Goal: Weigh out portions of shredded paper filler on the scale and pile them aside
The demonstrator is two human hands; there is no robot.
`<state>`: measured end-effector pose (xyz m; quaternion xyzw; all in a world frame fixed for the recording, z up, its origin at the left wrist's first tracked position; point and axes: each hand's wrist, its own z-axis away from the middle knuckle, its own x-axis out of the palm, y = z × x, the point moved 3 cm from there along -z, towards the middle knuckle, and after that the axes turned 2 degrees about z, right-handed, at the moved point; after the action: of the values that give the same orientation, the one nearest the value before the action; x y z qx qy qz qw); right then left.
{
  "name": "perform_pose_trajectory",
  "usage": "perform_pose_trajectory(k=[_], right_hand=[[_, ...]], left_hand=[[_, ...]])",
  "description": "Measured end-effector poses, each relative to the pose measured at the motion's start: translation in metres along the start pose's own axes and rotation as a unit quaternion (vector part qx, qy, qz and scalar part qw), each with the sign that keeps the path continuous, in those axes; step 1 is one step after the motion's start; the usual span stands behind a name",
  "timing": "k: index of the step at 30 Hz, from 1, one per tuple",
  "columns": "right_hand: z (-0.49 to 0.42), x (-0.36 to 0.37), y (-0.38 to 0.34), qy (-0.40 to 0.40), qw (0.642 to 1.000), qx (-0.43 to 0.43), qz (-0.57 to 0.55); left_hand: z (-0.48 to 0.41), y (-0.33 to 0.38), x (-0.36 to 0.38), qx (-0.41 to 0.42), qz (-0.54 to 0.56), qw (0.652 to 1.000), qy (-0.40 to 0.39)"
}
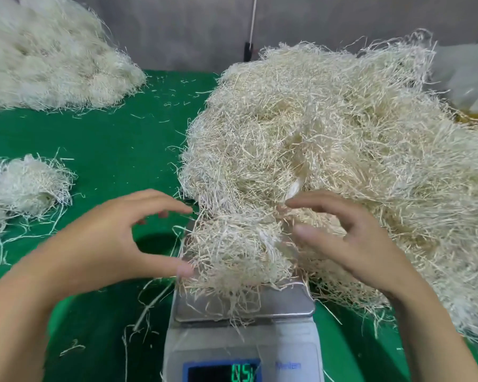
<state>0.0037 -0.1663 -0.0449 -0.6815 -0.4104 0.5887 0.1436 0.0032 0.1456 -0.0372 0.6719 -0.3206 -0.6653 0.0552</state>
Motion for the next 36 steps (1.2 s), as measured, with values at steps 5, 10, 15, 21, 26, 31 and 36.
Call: perform_pose_trajectory(k=[5, 10, 15, 21, 26, 31, 36], right_hand=[[-0.017, -0.019, -0.023, 0.054, 0.997, -0.031, -0.054], [-0.047, -0.011, -0.054, 0.026, 0.997, -0.064, -0.044], [-0.037, 0.0, -0.065, 0.035, 0.992, -0.11, -0.057], [-0.011, -0.001, -0.059, 0.072, 0.991, -0.084, -0.077], [-0.004, 0.009, -0.053, 0.125, 0.988, -0.032, -0.083], [-0.014, 0.022, -0.048, 0.103, 0.994, 0.011, 0.017], [-0.007, 0.026, -0.04, 0.114, 0.993, 0.04, 0.008]], left_hand=[[-0.008, 0.015, -0.036, -0.003, -0.033, 0.999, 0.003], [-0.052, 0.05, -0.036, 0.033, 0.065, 0.996, -0.053], [-0.055, 0.061, -0.023, 0.106, 0.044, 0.993, 0.006], [-0.047, 0.056, -0.014, 0.158, 0.045, 0.983, 0.087], [-0.052, 0.052, -0.016, 0.157, 0.089, 0.978, 0.1], [-0.061, 0.044, -0.001, 0.128, -0.001, 0.992, 0.02], [-0.06, 0.043, 0.0, 0.125, -0.019, 0.992, 0.007]])
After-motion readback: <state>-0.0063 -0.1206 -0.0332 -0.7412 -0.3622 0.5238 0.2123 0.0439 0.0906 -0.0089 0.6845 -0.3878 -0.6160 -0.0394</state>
